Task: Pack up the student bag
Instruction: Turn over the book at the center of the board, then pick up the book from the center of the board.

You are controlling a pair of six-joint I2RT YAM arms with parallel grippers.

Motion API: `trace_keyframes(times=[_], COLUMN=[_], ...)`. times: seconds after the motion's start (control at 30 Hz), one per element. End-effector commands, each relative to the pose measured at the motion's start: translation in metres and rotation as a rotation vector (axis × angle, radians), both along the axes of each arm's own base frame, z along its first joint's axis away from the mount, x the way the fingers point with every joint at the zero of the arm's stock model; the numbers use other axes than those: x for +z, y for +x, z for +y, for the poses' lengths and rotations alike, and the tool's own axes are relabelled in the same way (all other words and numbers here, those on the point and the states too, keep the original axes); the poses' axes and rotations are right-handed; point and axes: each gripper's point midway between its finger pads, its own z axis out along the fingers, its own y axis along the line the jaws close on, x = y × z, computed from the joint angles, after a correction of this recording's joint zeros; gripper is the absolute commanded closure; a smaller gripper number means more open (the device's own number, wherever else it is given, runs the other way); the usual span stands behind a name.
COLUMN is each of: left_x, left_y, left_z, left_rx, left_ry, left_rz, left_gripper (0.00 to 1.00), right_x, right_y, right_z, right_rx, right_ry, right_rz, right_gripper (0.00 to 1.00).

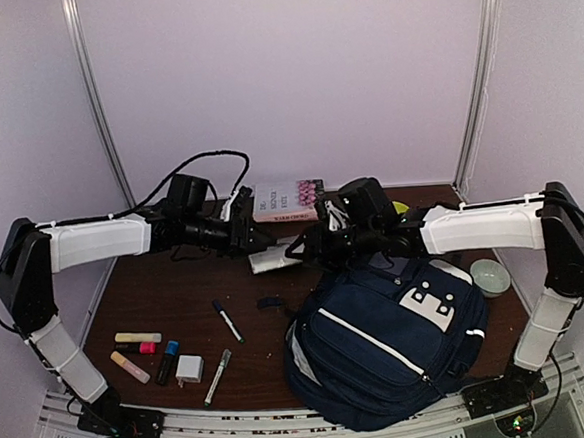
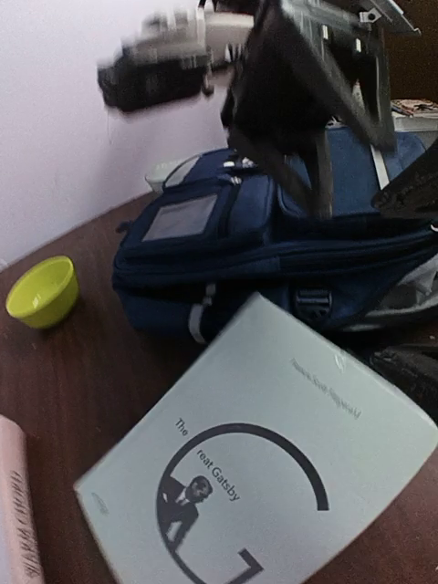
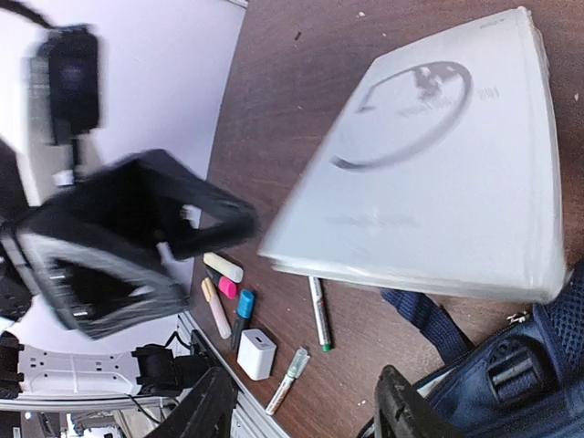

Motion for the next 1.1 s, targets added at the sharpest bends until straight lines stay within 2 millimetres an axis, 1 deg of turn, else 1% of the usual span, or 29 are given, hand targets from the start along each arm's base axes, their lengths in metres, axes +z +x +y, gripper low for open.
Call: trace_keyframes(times=[0.0,0.1,0.2,0.27,0.3,0.33,0.37,0.43,0.5,0.57,0.63,0.67,0.73,0.83,0.93,0.97,1.0,1.07], left_x=[-0.041,-0.042,-0.04,-0.041,-0.044,-0.049,-0.054,-0.071,-0.087,-0.101,-0.114,-0.119,-0.132,-0.146,-0.155,-0.161,-0.162,-0.173], left_y=[0.004,0.005,0.004,0.004,0.005,0.007,0.012,0.018,0.02,0.022,0.024,0.026,0.031,0.037,0.041,0.042,0.041,0.04], left_z=[0.013,0.013,0.013,0.017,0.02,0.027,0.035,0.057,0.072,0.081,0.081,0.079,0.076,0.068,0.051,0.046,0.039,0.027], left_rx=[0.064,0.065,0.06,0.067,0.08,0.108,0.143,0.225,0.279,0.313,0.324,0.323,0.328,0.325,0.294,0.283,0.264,0.221], left_ry=[0.095,0.092,0.09,0.115,0.144,0.197,0.256,0.388,0.483,0.537,0.554,0.552,0.557,0.554,0.477,0.458,0.436,0.389], left_rz=[0.095,0.095,0.088,0.079,0.073,0.072,0.065,0.073,0.086,0.11,0.137,0.147,0.169,0.195,0.226,0.245,0.253,0.287], left_gripper=[0.51,0.51,0.51,0.51,0.49,0.45,0.38,0.23,0.13,0.09,0.09,0.09,0.09,0.1,0.1,0.11,0.11,0.12], right_x=[0.032,0.03,0.013,0.001,-0.005,-0.011,-0.02,-0.037,-0.063,-0.084,-0.104,-0.11,-0.127,-0.145,-0.156,-0.158,-0.159,-0.158], right_y=[0.008,0.015,0.025,0.036,0.042,0.048,0.053,0.067,0.076,0.082,0.085,0.088,0.087,0.082,0.072,0.068,0.064,0.056], right_z=[-0.006,-0.006,-0.01,-0.019,-0.024,-0.03,-0.035,-0.043,-0.054,-0.061,-0.065,-0.064,-0.062,-0.049,-0.028,-0.019,-0.01,0.007], right_rx=[-0.037,-0.072,-0.139,-0.195,-0.214,-0.225,-0.225,-0.217,-0.196,-0.176,-0.156,-0.147,-0.12,-0.078,-0.005,0.028,0.066,0.131], right_ry=[0.059,0.076,0.039,-0.023,-0.067,-0.109,-0.155,-0.224,-0.307,-0.382,-0.442,-0.46,-0.49,-0.462,-0.404,-0.377,-0.343,-0.256], right_rz=[-0.076,-0.069,-0.03,-0.029,-0.04,-0.049,-0.051,-0.046,-0.022,-0.005,0.026,0.034,0.07,0.121,0.166,0.18,0.198,0.223], right_gripper=[0.46,0.46,0.44,0.44,0.43,0.43,0.43,0.43,0.43,0.44,0.44,0.44,0.44,0.45,0.45,0.45,0.45,0.46])
